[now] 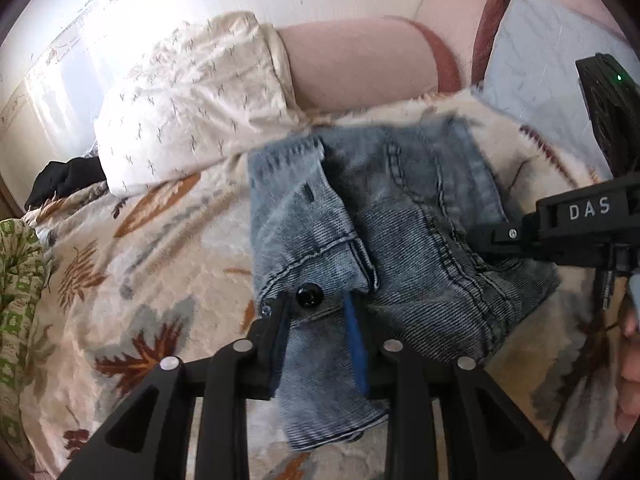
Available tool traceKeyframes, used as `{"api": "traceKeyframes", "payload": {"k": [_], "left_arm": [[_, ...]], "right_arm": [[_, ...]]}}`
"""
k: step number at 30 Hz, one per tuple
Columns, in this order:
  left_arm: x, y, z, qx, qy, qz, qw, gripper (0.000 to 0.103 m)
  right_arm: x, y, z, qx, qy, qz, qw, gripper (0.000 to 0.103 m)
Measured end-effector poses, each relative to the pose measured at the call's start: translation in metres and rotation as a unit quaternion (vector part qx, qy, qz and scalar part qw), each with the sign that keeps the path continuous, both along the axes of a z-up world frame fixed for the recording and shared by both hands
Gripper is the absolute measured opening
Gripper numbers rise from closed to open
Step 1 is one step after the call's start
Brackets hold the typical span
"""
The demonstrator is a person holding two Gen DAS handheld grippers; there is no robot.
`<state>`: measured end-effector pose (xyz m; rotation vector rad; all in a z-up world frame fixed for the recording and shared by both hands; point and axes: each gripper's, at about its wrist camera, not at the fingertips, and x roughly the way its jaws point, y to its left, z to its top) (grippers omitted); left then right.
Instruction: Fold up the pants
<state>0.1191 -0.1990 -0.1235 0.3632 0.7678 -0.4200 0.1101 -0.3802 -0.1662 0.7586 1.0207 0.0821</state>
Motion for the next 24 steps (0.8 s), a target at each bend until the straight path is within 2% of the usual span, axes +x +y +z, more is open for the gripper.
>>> {"api": "traceKeyframes", "payload": {"k": [2, 3, 5, 7, 10, 13, 17, 22, 24], "left_arm": [[0.0, 0.01, 0.021, -0.021, -0.027, 0.002, 0.9994, 0.068], [0.0, 0.015, 0.03, -0.028, -0.05, 0.008, 0.9983, 0.073], [0.003, 0.024, 0.052, -0.043, -0.095, 0.012, 0.9945, 0.077], [0.015, 0.025, 0.063, -0.051, -0.094, 0.007, 0.9942, 0.085], [0.045, 0.015, 0.064, -0.041, -0.077, 0.021, 0.996, 0.086], [0.073, -0.005, 0.049, -0.014, -0.058, 0.03, 0.9978, 0.086], [0.097, -0.024, 0.025, 0.005, -0.033, 0.044, 0.9985, 0.086], [0.113, -0.037, -0.005, 0.03, -0.012, 0.062, 0.9975, 0.086], [0.116, -0.04, -0.017, 0.044, -0.007, 0.062, 0.9971, 0.089]], "right_arm": [[-0.001, 0.001, 0.019, -0.015, -0.031, 0.01, 0.999, 0.011], [-0.003, -0.001, 0.03, -0.002, -0.057, 0.015, 0.998, 0.011], [-0.005, -0.005, 0.046, -0.002, -0.09, 0.011, 0.996, 0.013], [-0.005, -0.007, 0.059, -0.025, -0.116, 0.005, 0.993, 0.02], [0.0, -0.009, 0.06, -0.042, -0.122, 0.004, 0.992, 0.022], [0.008, -0.008, 0.055, -0.066, -0.127, 0.006, 0.99, 0.022], [0.025, -0.008, 0.042, -0.073, -0.126, 0.01, 0.989, 0.022], [0.046, -0.01, 0.014, -0.054, -0.096, 0.01, 0.994, 0.022], [0.05, -0.01, 0.007, -0.05, -0.083, 0.009, 0.995, 0.026]]}}
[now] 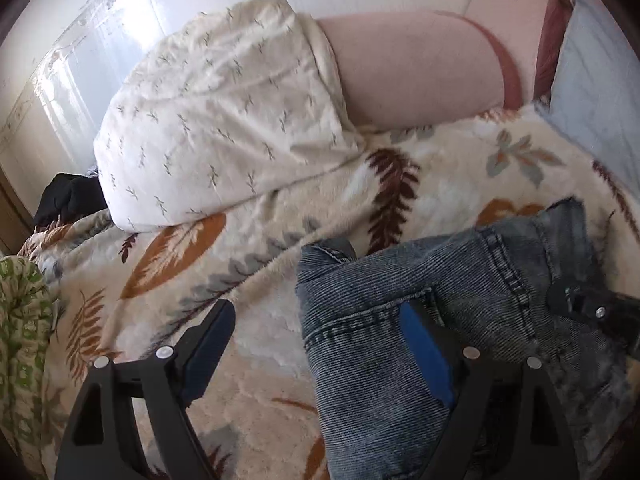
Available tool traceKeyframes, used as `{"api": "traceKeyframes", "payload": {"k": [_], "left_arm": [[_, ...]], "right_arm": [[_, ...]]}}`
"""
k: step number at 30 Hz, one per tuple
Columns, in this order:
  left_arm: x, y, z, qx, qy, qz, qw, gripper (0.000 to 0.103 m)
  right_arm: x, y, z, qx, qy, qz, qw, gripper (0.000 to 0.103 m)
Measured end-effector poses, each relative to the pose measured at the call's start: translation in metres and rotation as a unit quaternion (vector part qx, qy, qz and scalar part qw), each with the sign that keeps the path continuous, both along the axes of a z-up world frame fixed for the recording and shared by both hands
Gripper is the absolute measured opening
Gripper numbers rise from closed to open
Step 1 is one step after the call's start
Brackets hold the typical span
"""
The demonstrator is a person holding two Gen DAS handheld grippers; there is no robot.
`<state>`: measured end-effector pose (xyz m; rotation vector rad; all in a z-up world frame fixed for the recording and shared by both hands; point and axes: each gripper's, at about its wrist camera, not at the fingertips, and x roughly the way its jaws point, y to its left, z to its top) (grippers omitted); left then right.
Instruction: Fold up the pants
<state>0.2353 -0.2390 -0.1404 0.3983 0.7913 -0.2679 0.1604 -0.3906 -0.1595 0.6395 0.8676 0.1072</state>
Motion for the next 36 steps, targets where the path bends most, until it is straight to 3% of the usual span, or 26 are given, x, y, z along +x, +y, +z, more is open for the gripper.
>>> {"api": "traceKeyframes", "payload": {"k": [4, 8, 11, 14, 19, 24, 27, 30, 36], "left_arm": [[0.015, 0.005, -0.015, -0.014, 0.031, 0.018, 0.9993, 0.103], [0.019, 0.012, -0.018, -0.033, 0.038, 0.01, 0.9987, 0.103], [0.011, 0.02, -0.01, -0.058, 0.032, 0.018, 0.9977, 0.103], [0.0, 0.032, 0.001, -0.073, 0.034, 0.028, 0.9963, 0.102], [-0.032, 0.063, 0.035, -0.103, 0.007, 0.024, 0.9943, 0.102], [-0.046, 0.092, 0.034, -0.118, 0.074, 0.034, 0.9896, 0.103], [-0.046, 0.105, 0.02, -0.143, 0.126, 0.049, 0.9804, 0.103], [-0.04, 0.111, 0.01, -0.169, 0.164, 0.057, 0.9702, 0.103], [-0.025, 0.099, 0.001, -0.188, 0.204, 0.054, 0.9592, 0.103]], "right_arm": [[0.004, -0.005, -0.015, 0.021, 0.026, -0.005, 0.999, 0.029], [0.002, -0.009, -0.018, 0.037, 0.026, -0.011, 0.999, 0.029], [0.001, -0.004, -0.013, 0.017, 0.022, -0.008, 1.0, 0.03], [-0.003, -0.009, -0.003, 0.035, 0.032, -0.006, 0.999, 0.034], [-0.023, -0.03, 0.025, 0.051, -0.006, -0.03, 0.998, 0.04], [-0.037, -0.052, 0.035, 0.059, 0.006, -0.066, 0.996, 0.059], [-0.044, -0.063, 0.031, 0.069, 0.028, -0.082, 0.994, 0.074], [-0.049, -0.072, 0.025, 0.073, 0.05, -0.095, 0.992, 0.074], [-0.048, -0.077, 0.0, 0.088, 0.104, -0.086, 0.987, 0.075]]}}
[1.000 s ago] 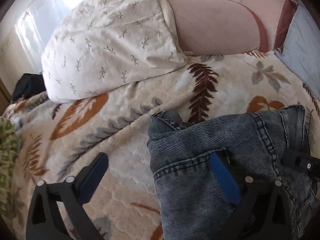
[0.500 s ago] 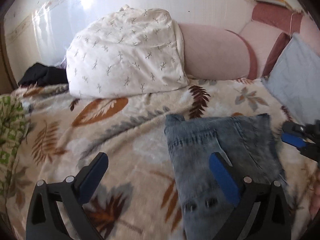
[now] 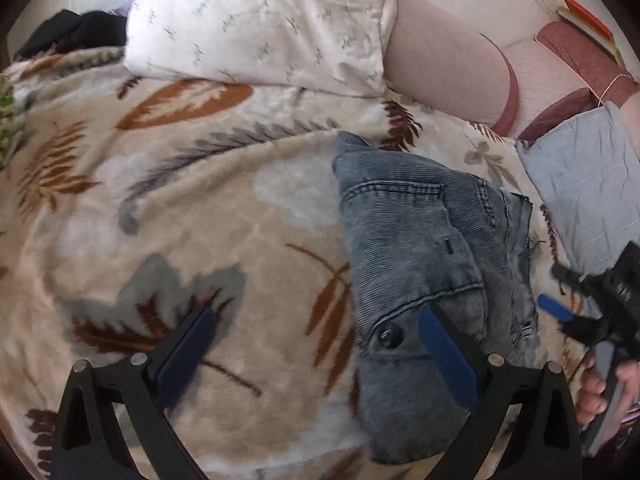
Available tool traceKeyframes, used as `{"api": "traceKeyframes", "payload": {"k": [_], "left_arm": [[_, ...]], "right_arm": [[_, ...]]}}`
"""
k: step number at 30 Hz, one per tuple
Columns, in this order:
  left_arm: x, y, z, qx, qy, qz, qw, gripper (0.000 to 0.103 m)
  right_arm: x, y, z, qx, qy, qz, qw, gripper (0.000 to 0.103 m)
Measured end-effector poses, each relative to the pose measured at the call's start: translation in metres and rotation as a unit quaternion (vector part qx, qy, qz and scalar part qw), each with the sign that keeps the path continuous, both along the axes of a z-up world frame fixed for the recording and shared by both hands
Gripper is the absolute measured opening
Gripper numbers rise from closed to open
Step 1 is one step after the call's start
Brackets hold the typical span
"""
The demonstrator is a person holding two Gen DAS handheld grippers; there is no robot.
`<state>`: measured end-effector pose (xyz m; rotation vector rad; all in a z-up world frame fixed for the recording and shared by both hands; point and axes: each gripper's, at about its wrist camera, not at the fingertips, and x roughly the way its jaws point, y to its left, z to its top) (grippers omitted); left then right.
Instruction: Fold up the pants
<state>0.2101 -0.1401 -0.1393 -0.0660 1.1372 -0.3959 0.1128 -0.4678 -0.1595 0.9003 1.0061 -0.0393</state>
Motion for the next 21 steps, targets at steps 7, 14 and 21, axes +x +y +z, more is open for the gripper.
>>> {"api": "traceKeyframes", "payload": {"k": [7, 14, 21], "left_arm": [[0.013, -0.02, -0.01, -0.024, 0.039, -0.004, 0.9989, 0.103], [0.023, -0.025, -0.016, -0.065, 0.07, 0.005, 0.9954, 0.103], [0.012, -0.036, -0.025, -0.076, 0.076, -0.038, 0.9934, 0.103]], "right_arm": [[0.014, 0.018, -0.02, 0.002, 0.044, 0.049, 0.998, 0.076], [0.019, 0.028, -0.027, 0.0, 0.036, 0.054, 0.998, 0.087], [0.022, 0.029, -0.033, 0.064, 0.003, 0.061, 0.996, 0.084]]}}
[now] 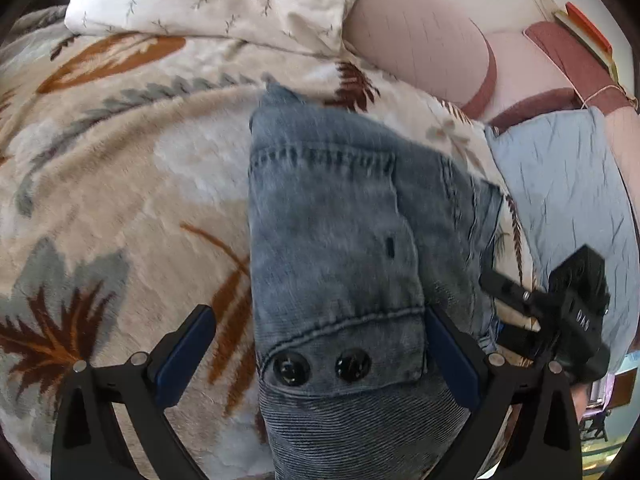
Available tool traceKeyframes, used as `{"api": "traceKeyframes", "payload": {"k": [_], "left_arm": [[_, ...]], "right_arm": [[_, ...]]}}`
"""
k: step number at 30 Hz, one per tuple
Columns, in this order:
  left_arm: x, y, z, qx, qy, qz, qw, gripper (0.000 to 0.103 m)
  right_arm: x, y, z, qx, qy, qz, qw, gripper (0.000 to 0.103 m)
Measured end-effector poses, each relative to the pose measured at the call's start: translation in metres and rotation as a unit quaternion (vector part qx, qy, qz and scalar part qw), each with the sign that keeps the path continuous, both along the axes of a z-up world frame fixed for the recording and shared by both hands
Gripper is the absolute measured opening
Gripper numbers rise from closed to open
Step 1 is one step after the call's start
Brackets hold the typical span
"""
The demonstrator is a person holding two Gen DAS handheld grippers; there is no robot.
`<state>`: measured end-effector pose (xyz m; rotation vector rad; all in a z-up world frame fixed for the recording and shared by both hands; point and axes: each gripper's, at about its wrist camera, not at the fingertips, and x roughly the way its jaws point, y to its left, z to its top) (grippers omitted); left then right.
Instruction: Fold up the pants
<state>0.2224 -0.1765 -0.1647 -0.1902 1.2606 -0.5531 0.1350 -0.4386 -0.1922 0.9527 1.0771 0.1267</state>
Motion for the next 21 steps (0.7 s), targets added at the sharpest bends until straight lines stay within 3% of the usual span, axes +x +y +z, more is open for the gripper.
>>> {"api": "traceKeyframes", "payload": {"k": [4, 6, 7, 13, 16, 18, 21], "left_arm": [[0.001, 0.005, -0.006, -0.029, 0.01, 0.005, 0.9995, 0.102], [-0.001, 0.0, -0.004, -0.031, 0.0, -0.011, 0.9995, 0.084], [-0.002, -0.003, -0.003, -0.038, -0.002, -0.021, 0.9991, 0.079], [-0.005, -0.012, 0.002, -0.04, -0.019, -0.025, 0.9987, 0.071], [-0.009, -0.013, 0.006, -0.034, -0.033, -0.028, 0.9985, 0.065], [-0.011, -0.013, 0.01, -0.031, -0.04, -0.025, 0.9984, 0.059], [-0.014, -0.009, 0.016, -0.03, -0.048, -0.021, 0.9982, 0.054]], "right_arm": [[0.0, -0.004, -0.002, 0.019, 0.0, -0.007, 1.0, 0.078], [0.0, -0.004, -0.003, 0.021, -0.001, -0.006, 1.0, 0.074], [0.0, -0.003, -0.003, 0.016, 0.0, -0.006, 1.0, 0.072], [0.006, 0.014, -0.001, -0.045, -0.006, 0.014, 0.999, 0.066], [0.007, 0.018, 0.0, -0.055, -0.012, 0.014, 0.998, 0.056], [0.007, 0.019, -0.001, -0.041, -0.016, 0.01, 0.999, 0.039], [0.008, 0.024, 0.002, -0.05, -0.017, 0.007, 0.999, 0.036]]}}
